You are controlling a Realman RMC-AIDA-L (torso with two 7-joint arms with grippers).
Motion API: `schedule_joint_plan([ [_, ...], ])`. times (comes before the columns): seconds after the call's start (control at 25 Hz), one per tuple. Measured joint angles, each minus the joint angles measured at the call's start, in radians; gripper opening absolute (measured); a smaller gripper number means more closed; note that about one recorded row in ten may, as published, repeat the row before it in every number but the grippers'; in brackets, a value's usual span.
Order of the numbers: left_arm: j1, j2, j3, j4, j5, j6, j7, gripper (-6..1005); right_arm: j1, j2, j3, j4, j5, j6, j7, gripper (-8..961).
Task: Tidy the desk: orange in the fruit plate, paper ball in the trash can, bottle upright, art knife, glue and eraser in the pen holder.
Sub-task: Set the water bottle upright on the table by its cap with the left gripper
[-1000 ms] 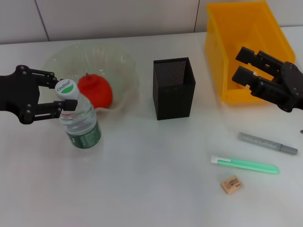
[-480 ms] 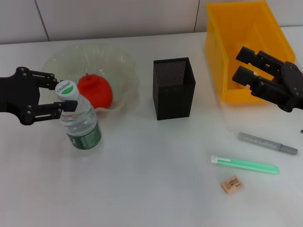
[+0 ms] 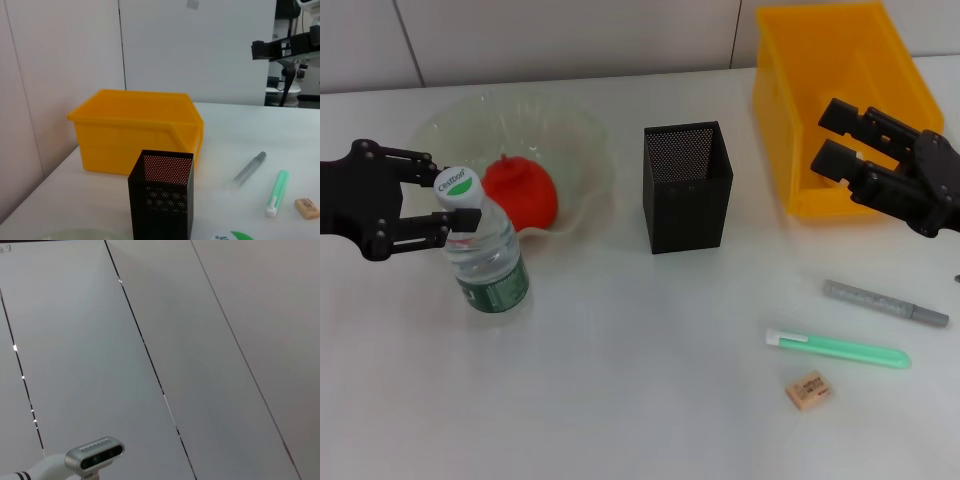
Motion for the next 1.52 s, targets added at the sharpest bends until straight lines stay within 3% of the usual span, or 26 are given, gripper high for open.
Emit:
schedule_joint_plan([
  [1.4, -0.001, 0.001, -0.006, -0.026, -0.008, -0.054, 0.000, 506, 0.020, 0.000, 0.000, 0.000, -0.002, 0.007, -0.004, 775],
  [1.52, 0.001, 0.001, -0.006, -0.023, -0.008, -0.049, -0.001, 712, 0.022, 0.000, 0.000, 0.000, -0.002, 0.009, -0.005, 776],
])
